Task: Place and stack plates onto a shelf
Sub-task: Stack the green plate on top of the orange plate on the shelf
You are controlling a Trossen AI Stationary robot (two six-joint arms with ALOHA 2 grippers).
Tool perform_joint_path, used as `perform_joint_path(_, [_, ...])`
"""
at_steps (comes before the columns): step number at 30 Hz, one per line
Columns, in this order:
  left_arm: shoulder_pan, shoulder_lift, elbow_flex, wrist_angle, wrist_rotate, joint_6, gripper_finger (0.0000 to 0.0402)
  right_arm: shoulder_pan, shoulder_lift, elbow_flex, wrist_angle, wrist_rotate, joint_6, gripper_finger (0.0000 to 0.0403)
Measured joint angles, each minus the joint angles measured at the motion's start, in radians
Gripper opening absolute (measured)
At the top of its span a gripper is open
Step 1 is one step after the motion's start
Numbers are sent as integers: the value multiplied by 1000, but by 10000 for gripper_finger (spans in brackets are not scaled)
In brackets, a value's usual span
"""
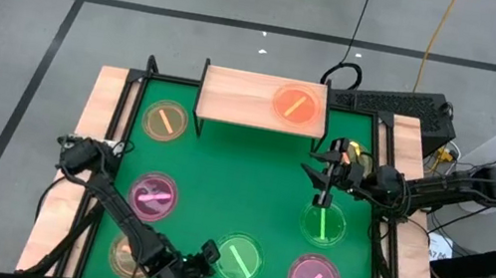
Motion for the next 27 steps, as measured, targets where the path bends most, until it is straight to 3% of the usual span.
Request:
perform_joint_path(8, [0,81,0,115,46,3,58,0,0,0,0,0,0,132])
perform_joint_path(15, [4,97,0,109,-35,7,58,0,0,0,-2,0,0,132])
perform_joint_path(27, [5,94,0,99,-41,7,58,0,0,0,-2,0,1,132])
